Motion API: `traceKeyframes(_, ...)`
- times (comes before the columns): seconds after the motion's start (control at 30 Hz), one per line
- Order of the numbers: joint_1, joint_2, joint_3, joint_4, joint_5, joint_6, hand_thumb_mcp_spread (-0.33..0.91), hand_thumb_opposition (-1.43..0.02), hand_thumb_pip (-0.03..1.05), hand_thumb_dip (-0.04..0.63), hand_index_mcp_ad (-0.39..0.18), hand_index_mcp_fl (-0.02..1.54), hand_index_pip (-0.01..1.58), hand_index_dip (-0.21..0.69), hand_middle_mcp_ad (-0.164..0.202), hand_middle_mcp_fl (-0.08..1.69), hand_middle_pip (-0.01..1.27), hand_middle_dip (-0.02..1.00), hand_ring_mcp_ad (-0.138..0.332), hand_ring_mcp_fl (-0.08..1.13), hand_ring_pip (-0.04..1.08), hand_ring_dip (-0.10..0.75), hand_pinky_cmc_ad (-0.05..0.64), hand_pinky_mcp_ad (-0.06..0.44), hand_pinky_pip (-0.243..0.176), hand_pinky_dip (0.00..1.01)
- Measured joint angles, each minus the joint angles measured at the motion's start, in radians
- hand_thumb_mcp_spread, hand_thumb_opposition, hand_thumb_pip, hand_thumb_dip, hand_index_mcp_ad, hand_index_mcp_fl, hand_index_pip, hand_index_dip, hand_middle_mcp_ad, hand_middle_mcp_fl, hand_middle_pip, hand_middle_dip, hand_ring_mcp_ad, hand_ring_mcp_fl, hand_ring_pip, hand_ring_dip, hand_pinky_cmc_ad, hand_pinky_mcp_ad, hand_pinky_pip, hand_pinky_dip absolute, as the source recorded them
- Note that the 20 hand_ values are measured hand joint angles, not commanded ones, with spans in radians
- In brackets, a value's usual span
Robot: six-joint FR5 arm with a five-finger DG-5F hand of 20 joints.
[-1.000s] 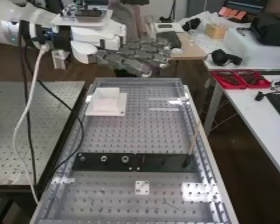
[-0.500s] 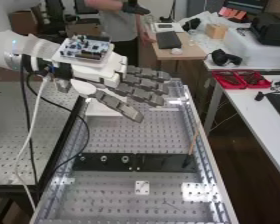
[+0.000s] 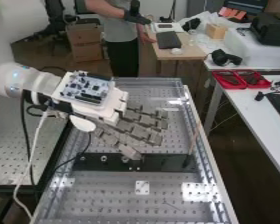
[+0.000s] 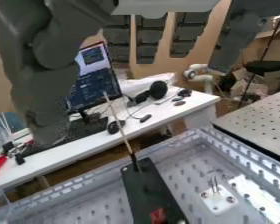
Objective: Grab the paper clip and place it in the clear container
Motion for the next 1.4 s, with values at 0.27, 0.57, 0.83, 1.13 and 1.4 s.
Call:
traceKeyframes(0.27, -0.05, -0.064, 0.044, 0.006, -0.08, -0.017, 0.41, -0.75, 0.5, 0.192, -0.115, 0.27, 0.48, 0.094, -0.002, 0.01, 0.14, 0.14, 0.086, -0.01, 0.07, 0.024, 0.307, 0.246, -0.093, 0.31)
traceKeyframes(0.57, -0.112, -0.135, 0.096, 0.029, -0.148, -0.029, 0.43, -0.79, 0.53, 0.204, -0.12, 0.32, 0.75, 0.091, -0.002, 0.04, 0.14, 0.14, 0.087, -0.01, 0.08, 0.028, 0.305, 0.248, -0.093, 0.28)
traceKeyframes(0.83, -0.156, -0.207, 0.144, 0.063, -0.187, -0.05, 0.43, -0.79, 0.53, 0.208, -0.12, 0.25, 0.99, 0.113, -0.002, 0.04, 0.14, 0.14, 0.087, -0.01, 0.08, 0.031, 0.305, 0.246, -0.093, 0.25)
traceKeyframes(1.13, -0.185, -0.271, 0.188, 0.097, -0.212, -0.054, 0.43, -0.79, 0.54, 0.204, -0.122, 0.18, 1.25, 0.127, -0.002, 0.06, 0.14, 0.14, 0.086, -0.01, 0.08, 0.031, 0.304, 0.213, -0.089, 0.24)
traceKeyframes(1.4, -0.199, -0.319, 0.232, 0.09, -0.235, -0.058, 0.45, -0.79, 0.54, 0.204, -0.122, 0.17, 1.38, 0.171, 0.0, 0.05, 0.14, 0.16, 0.103, -0.01, 0.08, 0.031, 0.302, 0.194, -0.089, 0.21)
